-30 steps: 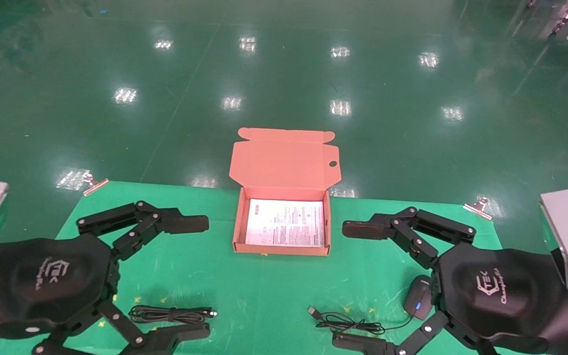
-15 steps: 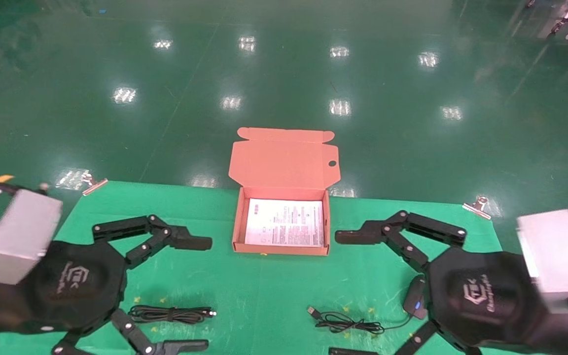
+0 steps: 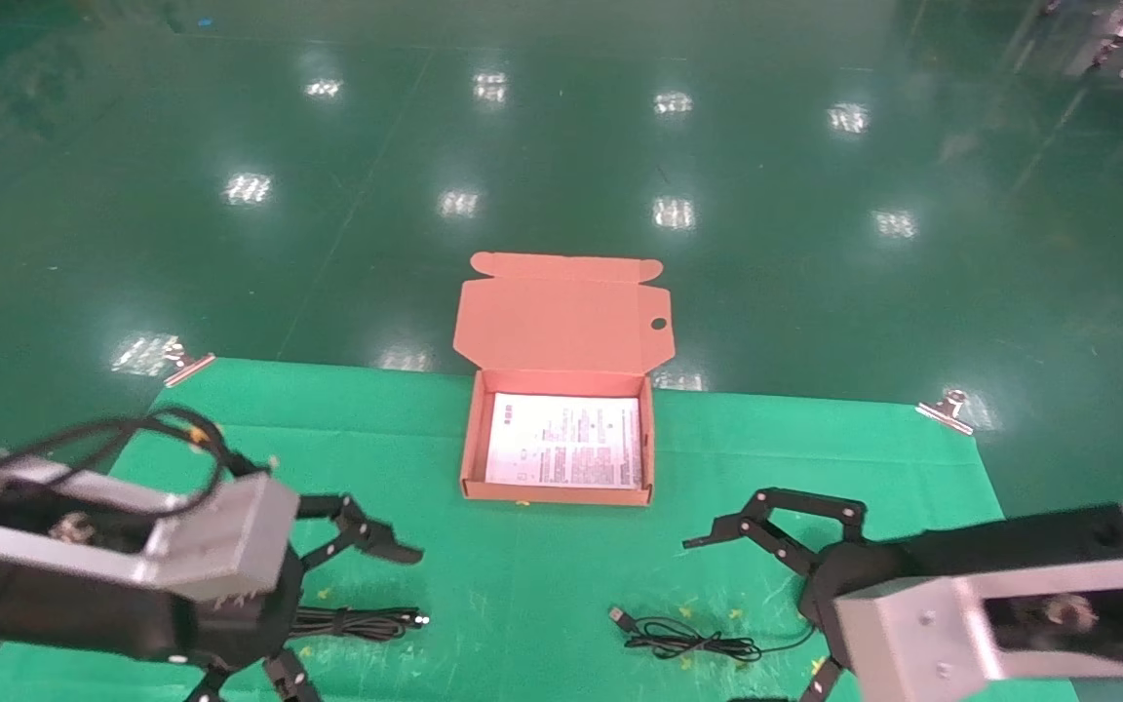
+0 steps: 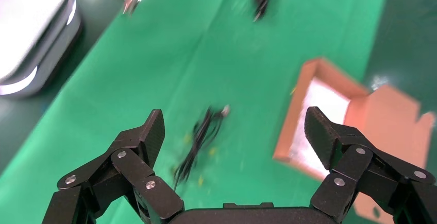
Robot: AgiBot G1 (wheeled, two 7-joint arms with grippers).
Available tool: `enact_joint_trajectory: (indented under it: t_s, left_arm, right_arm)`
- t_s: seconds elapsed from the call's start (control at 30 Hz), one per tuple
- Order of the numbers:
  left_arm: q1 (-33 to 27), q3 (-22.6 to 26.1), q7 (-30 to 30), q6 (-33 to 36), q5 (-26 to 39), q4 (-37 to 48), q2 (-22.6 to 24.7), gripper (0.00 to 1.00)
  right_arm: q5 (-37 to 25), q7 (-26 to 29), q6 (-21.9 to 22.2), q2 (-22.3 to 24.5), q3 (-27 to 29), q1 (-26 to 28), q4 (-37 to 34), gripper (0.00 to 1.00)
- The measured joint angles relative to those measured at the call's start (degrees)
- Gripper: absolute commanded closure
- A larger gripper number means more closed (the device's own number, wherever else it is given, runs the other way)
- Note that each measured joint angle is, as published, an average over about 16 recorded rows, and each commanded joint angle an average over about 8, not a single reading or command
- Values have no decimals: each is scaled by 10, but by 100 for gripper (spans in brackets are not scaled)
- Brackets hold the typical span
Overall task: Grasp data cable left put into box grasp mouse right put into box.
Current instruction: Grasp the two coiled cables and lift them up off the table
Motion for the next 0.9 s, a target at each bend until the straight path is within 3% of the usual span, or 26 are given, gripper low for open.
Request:
enact_joint_trajectory:
  t_s: [0.2, 0.4, 0.9]
  left_arm:
    - [-35, 75, 3, -10, 99, -8, 33, 0]
    - [-42, 119, -11, -25, 172, -5, 57, 0]
    - [-9, 145, -50, -92, 242, 90, 97, 0]
  right_arm:
    - [-84, -42, 13, -16, -52, 16, 1, 0]
    - [-154, -61, 36, -31, -87, 12, 1, 0]
    - [-263, -22, 121, -66, -118, -34, -8, 0]
